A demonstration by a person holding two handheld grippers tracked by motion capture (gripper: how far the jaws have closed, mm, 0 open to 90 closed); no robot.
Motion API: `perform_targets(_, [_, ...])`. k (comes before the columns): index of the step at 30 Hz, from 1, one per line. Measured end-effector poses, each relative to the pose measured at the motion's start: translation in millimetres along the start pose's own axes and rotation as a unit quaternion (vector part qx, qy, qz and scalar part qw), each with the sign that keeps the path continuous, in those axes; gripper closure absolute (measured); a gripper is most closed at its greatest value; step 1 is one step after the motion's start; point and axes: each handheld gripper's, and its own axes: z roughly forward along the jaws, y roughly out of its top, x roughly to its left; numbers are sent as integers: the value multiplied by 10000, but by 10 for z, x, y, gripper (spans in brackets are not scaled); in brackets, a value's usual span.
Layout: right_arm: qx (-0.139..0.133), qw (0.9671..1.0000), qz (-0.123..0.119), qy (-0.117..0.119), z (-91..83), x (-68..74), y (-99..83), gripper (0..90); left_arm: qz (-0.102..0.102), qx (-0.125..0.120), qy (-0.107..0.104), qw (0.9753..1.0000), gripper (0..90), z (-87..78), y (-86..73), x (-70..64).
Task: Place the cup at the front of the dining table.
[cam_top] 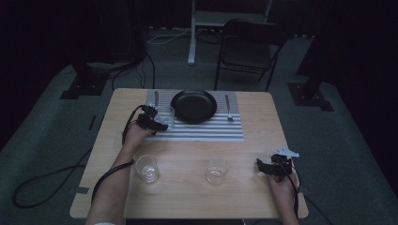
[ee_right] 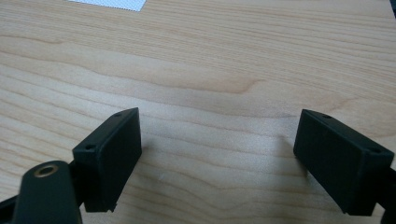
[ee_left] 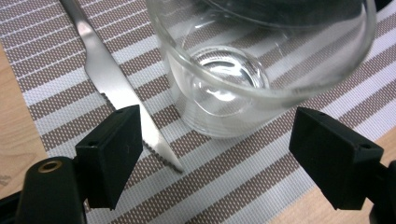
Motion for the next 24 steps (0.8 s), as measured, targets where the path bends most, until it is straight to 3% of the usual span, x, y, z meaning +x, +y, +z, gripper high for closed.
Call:
perform_targets(5, [1,10000,0,0,0,0,0,146,-53,-25,-49,10000,180,-21,-52,1])
perform_targets(22, [1,10000,1,0,0,0,0,146,-161,-183,108,9996,181,-157,-315,20])
perform_targets(24, [1,10000,1,0,0,0,0,146,-254,-255,39,9993,181,-187,-338,31])
